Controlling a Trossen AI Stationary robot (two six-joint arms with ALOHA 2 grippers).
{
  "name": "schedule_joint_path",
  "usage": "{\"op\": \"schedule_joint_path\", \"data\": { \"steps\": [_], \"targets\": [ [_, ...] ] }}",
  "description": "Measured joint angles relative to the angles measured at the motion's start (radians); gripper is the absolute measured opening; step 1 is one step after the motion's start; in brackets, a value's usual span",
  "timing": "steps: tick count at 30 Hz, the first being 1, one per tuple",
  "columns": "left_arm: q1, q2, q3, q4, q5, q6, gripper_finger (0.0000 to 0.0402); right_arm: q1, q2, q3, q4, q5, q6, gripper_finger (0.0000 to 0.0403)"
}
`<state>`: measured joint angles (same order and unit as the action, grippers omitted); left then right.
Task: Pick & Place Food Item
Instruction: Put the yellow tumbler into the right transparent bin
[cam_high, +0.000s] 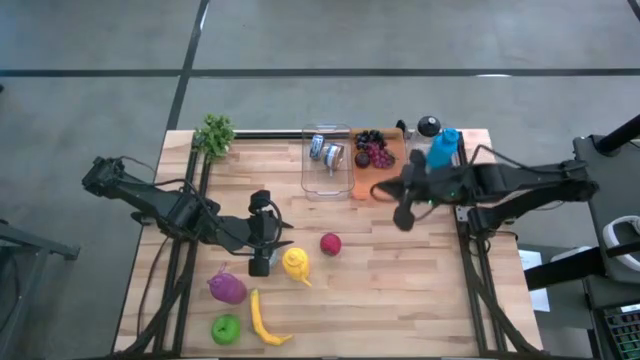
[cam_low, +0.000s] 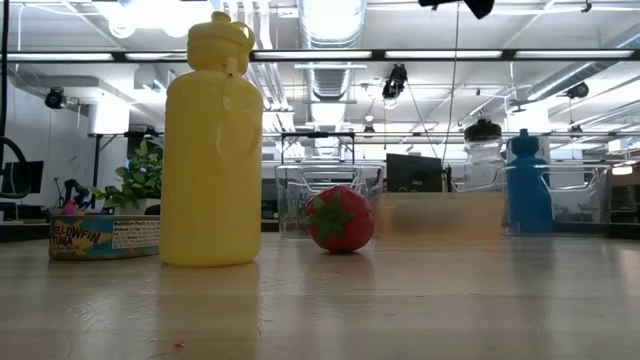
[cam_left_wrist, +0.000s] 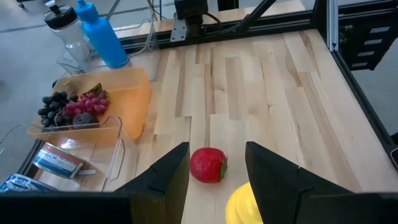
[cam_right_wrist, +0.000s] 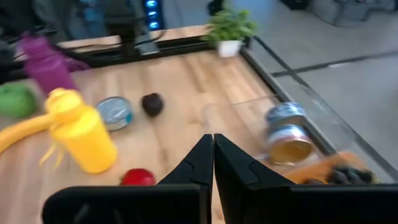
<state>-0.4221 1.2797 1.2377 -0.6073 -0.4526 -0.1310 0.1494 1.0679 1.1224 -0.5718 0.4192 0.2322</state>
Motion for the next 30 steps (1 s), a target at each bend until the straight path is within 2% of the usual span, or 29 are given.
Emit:
{"op": "schedule_joint_path", "data": {
  "steps": [13, 30],
  "targets": [
    [0.000, 0.000, 0.000, -0.102, 0.000, -0.058, 0.0154, 0.145, 0.142, -0.048, 0.132, 0.001, -0.009, 0.0008],
    [0.000, 0.000, 0.000, -0.142, 0.007, -0.082, 0.0149, 0.189, 0.299, -0.052, 0.190, -0.002, -0.024, 0.0008]
  ]
}}
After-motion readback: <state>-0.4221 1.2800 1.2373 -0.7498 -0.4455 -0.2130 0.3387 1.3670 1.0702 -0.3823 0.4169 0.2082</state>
